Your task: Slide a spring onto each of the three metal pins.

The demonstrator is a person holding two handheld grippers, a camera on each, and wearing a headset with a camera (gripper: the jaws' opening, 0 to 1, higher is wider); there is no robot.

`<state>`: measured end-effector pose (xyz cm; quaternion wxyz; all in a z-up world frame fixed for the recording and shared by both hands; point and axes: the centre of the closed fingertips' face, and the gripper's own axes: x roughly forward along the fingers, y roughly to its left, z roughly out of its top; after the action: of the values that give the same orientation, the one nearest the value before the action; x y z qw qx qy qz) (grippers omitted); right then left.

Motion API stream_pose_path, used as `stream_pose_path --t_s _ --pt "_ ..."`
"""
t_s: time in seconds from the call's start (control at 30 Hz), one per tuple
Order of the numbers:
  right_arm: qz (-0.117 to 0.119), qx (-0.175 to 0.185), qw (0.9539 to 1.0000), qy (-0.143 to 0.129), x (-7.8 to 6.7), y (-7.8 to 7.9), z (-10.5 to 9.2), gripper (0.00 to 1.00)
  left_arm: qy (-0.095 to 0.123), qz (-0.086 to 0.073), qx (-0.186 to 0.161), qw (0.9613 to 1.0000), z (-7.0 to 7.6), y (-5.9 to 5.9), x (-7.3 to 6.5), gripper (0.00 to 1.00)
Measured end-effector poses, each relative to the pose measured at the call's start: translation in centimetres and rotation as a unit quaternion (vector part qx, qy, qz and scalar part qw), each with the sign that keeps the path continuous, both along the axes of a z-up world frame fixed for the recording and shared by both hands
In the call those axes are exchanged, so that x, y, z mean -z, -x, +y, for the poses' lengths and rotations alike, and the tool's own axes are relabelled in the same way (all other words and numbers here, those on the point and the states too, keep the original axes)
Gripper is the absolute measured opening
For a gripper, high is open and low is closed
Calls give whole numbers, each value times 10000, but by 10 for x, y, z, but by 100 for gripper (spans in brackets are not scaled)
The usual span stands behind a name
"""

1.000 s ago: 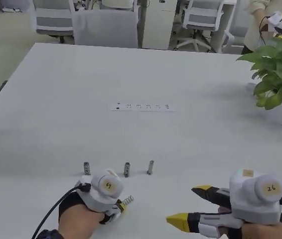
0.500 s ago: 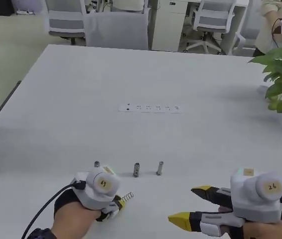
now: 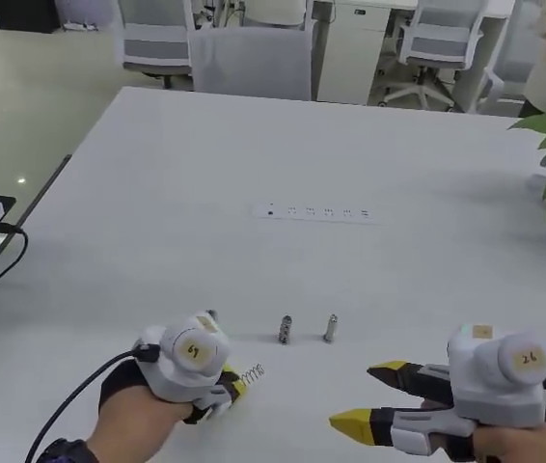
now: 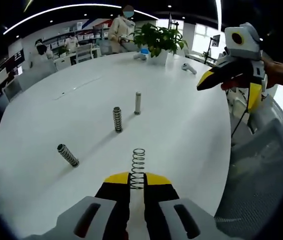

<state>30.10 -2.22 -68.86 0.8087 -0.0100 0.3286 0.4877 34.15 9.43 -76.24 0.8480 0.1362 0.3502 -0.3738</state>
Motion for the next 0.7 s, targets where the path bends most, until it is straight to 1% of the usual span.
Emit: stream_pose_path --t_s 0.27,0.43,0.53,0.7 --pt "43 -269 9996 -25 1 0 15 56 57 -135 -2 9999 10 2 -13 1" --pt "64 -399 9992 -51 1 0 24 54 98 -195 0 9998 12 5 -21 1" --pt "68 -482 9988 -48 1 -1 28 52 118 -241 44 9996 12 8 -25 1" --pt "28 -637 9980 -52 1 -3 36 50 93 -292 166 9994 11 16 -29 1"
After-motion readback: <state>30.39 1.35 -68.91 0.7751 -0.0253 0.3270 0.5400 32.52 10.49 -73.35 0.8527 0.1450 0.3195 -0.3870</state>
